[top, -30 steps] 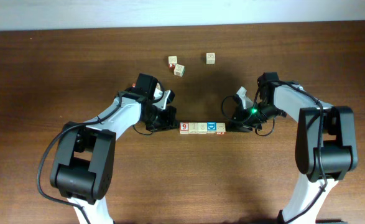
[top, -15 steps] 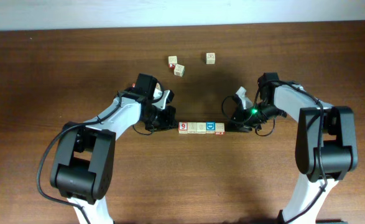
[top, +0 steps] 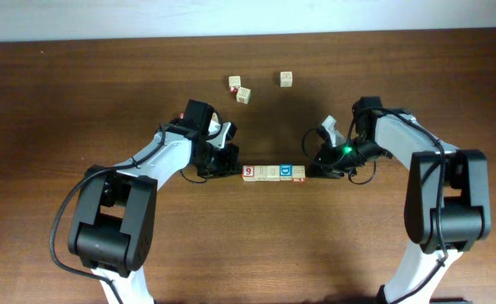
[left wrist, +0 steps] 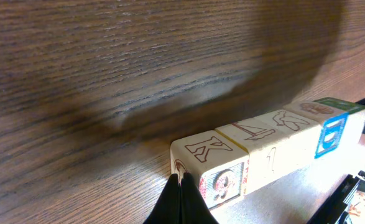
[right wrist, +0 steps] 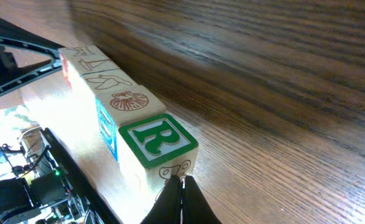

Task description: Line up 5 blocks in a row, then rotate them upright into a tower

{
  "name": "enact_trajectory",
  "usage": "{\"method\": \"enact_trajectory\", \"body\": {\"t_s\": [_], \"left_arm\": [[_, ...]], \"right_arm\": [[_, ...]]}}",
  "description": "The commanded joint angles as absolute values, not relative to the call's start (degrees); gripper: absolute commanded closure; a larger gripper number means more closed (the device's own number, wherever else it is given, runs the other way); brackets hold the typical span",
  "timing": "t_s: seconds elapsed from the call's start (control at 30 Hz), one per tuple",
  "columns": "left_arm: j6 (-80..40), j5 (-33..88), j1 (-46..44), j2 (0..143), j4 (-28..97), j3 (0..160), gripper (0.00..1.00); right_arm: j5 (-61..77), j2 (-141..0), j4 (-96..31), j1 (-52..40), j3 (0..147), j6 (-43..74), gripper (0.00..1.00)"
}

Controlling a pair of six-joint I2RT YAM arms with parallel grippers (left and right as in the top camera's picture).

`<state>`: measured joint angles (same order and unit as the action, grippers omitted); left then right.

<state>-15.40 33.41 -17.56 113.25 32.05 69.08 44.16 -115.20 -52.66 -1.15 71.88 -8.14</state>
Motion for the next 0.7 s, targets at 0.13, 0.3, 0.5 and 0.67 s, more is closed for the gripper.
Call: {"method": "enact_trajectory", "body": {"t_s": [0.13,0.3,0.5,0.67], "left_arm": [[-14.9,35.6,-18.2,113.2,31.7,68.3,1.00],[-14.9,35.6,-18.2,113.2,31.7,68.3,1.00],[-14.9,35.6,-18.2,113.2,31.7,68.3,1.00],[-14.9,35.6,-18.2,113.2,31.7,68.3,1.00]], "right_arm": [[48.1,-109.5,-53.2,-1.6,71.7,-8.2,0.96],[48.1,-109.1,-53.3,-2.7,71.7,-7.0,0.96],[44.6,-109.0,-55.8,-3.6,77.4,-6.6,0.96],[22.6,-109.0,-60.5,-3.4,83.0,6.6,0.96]]}}
